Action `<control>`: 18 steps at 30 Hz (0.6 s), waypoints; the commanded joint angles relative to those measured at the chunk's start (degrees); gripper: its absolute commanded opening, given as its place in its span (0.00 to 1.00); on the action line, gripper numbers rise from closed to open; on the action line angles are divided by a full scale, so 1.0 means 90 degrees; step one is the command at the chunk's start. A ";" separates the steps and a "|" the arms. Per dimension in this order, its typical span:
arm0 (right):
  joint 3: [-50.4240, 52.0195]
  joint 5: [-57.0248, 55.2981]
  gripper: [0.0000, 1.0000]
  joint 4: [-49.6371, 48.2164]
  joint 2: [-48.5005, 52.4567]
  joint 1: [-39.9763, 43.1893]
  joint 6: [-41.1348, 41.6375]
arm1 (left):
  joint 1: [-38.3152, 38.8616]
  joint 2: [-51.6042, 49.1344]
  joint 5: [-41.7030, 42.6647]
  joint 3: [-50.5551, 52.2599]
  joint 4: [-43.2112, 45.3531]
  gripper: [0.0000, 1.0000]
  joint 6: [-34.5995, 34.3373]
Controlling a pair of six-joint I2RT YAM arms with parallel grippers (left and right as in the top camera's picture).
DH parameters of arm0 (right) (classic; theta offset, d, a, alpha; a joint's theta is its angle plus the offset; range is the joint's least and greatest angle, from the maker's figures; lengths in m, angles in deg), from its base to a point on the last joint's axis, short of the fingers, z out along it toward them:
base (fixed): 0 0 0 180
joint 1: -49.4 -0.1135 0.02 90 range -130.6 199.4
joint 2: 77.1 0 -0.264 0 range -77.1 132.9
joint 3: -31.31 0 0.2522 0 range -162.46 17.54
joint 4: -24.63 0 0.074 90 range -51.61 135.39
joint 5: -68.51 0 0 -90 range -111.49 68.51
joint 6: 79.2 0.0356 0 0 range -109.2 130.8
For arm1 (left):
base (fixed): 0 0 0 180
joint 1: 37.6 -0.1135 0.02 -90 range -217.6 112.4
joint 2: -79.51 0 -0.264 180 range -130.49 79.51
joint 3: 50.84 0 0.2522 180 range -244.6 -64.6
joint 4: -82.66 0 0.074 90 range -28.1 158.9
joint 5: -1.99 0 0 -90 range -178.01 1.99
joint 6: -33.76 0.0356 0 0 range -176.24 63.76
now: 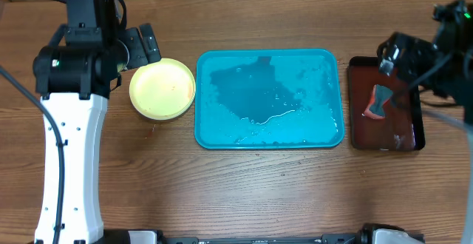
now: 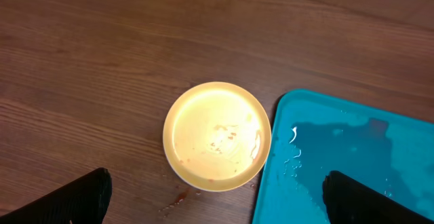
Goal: Clean dirty plates on tray and stack at the side
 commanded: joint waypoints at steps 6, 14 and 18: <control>-0.0129 0.0245 1.00 0.0367 -0.0522 0.0010 -0.0024 | -0.0010 -0.0058 0.0100 0.0000 0.0007 1.00 -0.0087; -0.0078 -0.0311 1.00 0.0622 -0.0505 0.0010 -0.0175 | -0.0010 -0.0058 0.0102 0.0000 0.0007 1.00 -0.0087; 0.0153 -0.0151 1.00 -0.0073 -0.0554 -0.0015 -0.0199 | -0.0010 -0.0058 0.0100 0.0000 0.0007 1.00 -0.0085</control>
